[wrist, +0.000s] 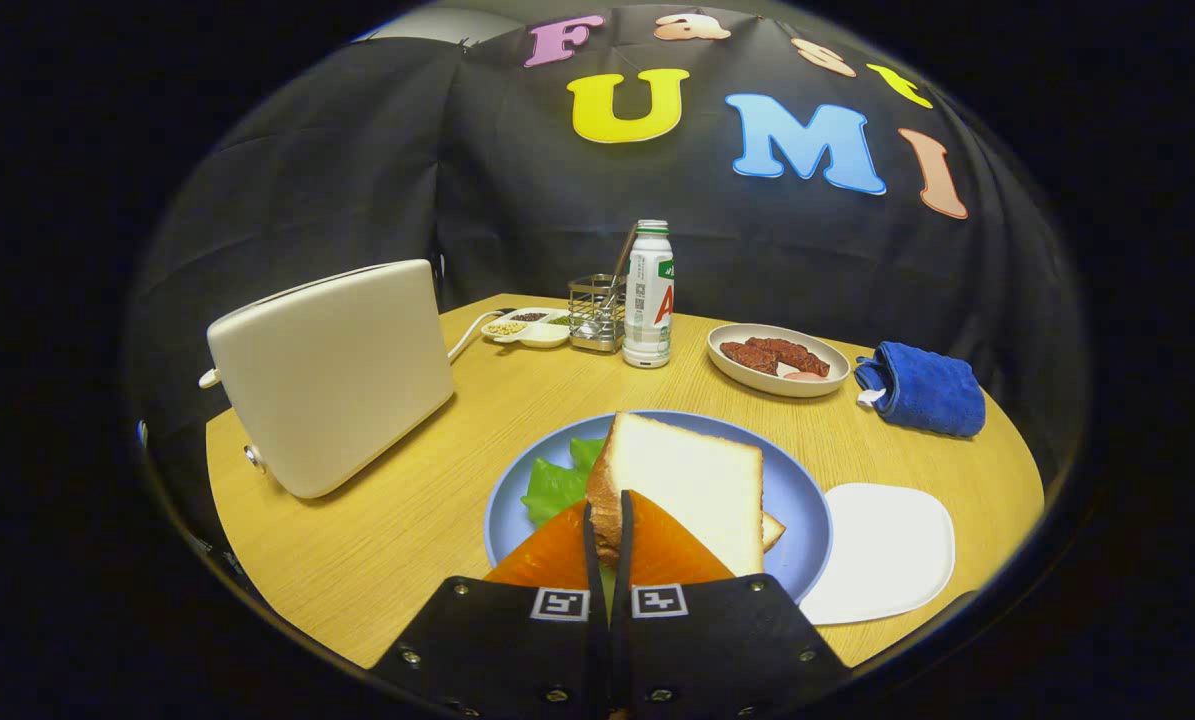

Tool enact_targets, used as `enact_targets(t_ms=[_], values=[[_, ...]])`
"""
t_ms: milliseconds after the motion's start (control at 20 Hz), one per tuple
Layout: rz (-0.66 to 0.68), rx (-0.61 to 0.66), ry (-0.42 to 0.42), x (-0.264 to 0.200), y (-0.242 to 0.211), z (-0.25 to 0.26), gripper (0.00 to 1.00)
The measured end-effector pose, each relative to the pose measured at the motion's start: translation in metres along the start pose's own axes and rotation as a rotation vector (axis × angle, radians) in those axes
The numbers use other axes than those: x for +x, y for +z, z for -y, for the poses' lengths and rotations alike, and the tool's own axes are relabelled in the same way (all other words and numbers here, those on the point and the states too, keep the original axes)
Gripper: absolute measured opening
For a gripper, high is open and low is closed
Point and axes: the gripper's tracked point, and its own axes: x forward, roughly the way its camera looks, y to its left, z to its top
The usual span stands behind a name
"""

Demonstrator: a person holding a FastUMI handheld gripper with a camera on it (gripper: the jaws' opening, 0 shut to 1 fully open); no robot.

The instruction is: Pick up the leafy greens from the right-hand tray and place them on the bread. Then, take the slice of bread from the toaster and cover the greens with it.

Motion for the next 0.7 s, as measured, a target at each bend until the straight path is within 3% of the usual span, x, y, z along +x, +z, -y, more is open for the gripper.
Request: enact_targets(t_ms=[450, 700], values=[[0.017, 0.080, 0.014, 0.0013, -0.0061, -0.0019, 0.02], [0.058, 0.036, -0.013, -0.0030, -0.0010, -0.0040, 0.05]])
